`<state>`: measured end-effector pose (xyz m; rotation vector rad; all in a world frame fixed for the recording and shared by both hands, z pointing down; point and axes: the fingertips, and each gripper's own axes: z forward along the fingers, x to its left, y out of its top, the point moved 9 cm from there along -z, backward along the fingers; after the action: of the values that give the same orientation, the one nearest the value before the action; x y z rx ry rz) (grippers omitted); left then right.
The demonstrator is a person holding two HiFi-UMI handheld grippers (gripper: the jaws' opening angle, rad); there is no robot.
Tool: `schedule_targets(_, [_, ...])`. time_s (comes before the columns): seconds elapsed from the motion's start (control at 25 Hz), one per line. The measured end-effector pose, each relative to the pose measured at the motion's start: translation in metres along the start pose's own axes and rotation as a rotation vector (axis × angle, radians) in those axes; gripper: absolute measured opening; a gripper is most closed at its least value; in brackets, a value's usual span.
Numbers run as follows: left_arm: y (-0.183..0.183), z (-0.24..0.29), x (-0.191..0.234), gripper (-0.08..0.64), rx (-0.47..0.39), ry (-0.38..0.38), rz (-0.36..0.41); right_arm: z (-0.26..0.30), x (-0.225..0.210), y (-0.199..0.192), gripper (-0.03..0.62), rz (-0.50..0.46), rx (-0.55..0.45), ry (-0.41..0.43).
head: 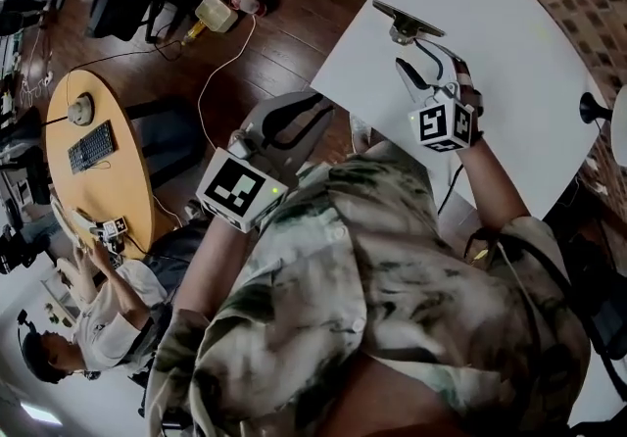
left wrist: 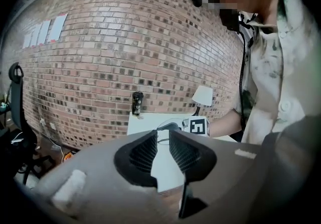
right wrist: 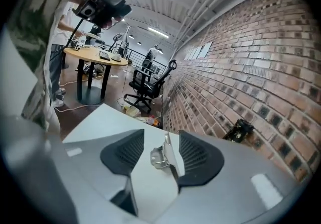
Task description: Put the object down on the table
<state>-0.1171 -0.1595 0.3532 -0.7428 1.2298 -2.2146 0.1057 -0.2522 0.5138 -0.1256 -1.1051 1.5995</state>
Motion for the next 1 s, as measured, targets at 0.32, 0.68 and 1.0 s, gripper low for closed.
schedule_targets(0.32, [-0.053,-0.104,-0.063,0.077,-0.093,0.035,0.003,-0.093,0.074,0.051,0.222,0.117,-0.035,-0.040])
schedule_targets(0.68, [-0.146,-0.226,-0.156,0.076,-0.150,-0.006,-0.018,-0.250,0.209,0.122,0.202,0.262,-0.113,-0.091])
schedule_targets(1.0, [-0.187,-0.264,-0.228,0.077,-0.177,-0.069,-0.009,-0.368,0.292,0.127,0.202,0.293,-0.075,-0.097])
